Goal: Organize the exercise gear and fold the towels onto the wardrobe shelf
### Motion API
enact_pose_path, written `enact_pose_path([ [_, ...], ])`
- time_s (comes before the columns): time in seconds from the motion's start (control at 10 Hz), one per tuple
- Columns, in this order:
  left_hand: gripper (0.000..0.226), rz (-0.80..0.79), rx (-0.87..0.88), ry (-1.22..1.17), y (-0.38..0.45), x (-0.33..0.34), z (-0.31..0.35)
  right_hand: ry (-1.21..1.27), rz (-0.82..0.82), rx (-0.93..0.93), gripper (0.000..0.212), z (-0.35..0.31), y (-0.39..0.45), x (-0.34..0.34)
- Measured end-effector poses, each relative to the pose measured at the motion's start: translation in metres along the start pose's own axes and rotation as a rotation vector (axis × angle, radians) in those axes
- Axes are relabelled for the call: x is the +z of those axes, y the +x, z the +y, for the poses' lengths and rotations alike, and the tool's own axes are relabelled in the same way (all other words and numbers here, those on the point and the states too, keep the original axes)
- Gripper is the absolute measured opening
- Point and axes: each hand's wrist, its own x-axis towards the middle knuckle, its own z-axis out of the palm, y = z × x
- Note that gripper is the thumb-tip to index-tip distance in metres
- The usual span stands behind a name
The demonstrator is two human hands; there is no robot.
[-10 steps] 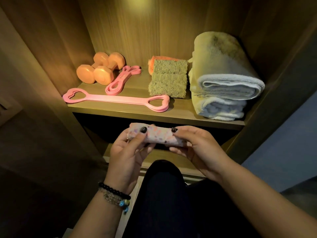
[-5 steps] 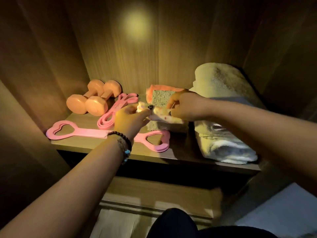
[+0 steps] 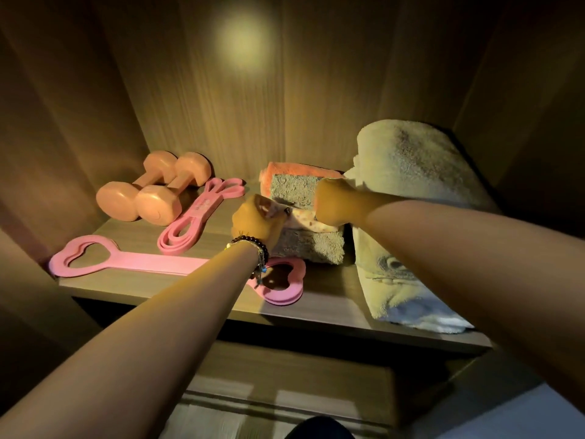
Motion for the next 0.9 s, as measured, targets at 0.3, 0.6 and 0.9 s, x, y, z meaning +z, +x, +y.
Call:
enact_pose_path([
  [0.3,0.028,0.013,0.282,0.404,-0.006,0.002,0.006,-0.139,0.188,-0.06,0.033,-0.001,-0.022,-0.002],
  [0.6,0.029,-0.189,0.473,0.429,-0.012,-0.002,-0.003,-0.43,0.067,-0.161,0.029,-0.002,-0.036,-0.014],
  [0.9,0.05,-0.254,0.42,0.479,-0.044,-0.058,0.036,-0.22,0.185,-0.115,0.01,0.004,-0.087,-0.041],
])
